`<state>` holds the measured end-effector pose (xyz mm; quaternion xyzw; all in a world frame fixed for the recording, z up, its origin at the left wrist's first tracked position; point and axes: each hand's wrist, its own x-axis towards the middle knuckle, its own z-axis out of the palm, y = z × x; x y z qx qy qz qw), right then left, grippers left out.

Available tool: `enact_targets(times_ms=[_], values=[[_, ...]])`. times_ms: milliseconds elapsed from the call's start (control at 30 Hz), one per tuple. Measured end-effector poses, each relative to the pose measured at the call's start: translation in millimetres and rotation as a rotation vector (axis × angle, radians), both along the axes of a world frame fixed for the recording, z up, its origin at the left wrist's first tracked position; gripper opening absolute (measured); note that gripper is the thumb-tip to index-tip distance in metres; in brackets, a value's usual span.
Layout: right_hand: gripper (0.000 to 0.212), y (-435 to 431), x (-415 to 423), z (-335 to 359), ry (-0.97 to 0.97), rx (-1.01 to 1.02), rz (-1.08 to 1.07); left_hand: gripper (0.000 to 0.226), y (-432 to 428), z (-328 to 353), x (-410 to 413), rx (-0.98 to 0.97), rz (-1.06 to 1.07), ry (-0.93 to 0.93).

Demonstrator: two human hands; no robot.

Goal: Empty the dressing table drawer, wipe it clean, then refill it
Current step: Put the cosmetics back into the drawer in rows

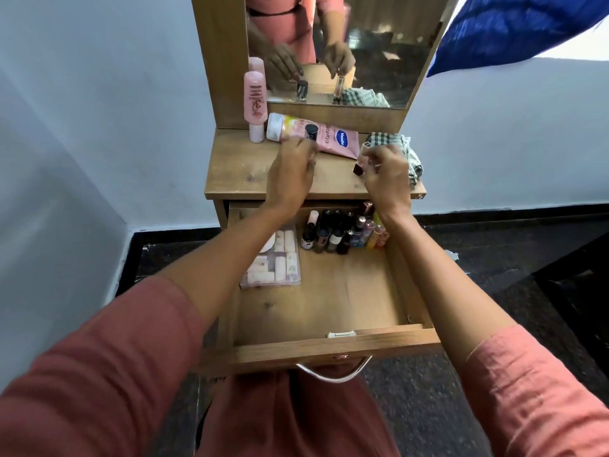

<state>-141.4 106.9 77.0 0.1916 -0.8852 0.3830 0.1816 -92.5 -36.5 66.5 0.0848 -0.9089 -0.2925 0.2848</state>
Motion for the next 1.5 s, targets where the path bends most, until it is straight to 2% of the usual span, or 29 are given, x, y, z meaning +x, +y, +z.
enact_targets(times_ms=[100,233,367,533,767,967,1267,1500], values=[[0.026,0,-16,7,-0.006,-0.011,-0.046,0.033,-9,13,-20,0.039,-0.001,-0.004],[0.037,-3,-30,7,-0.082,0.083,-0.004,0.047,-14,17,-37,0.027,-0.063,-0.073],[0.036,-5,-31,6,-0.097,0.085,0.01,0.04,-12,15,-45,0.017,-0.053,-0.097],[0.035,-2,-24,6,-0.093,0.059,0.017,0.034,-12,17,-42,0.135,-0.069,-0.068],[0.033,5,3,5,-0.076,-0.027,0.071,0.032,-3,24,-18,0.078,-0.032,-0.053],[0.033,10,30,-1,-0.084,-0.05,0.099,0.031,7,20,18,0.065,-0.101,-0.054],[0.029,16,69,-19,-0.112,-0.013,0.132,0.027,19,-5,64,0.067,-0.162,-0.143],[0.033,14,90,-43,-0.195,0.021,0.137,0.03,28,-42,82,0.172,-0.159,-0.25]])
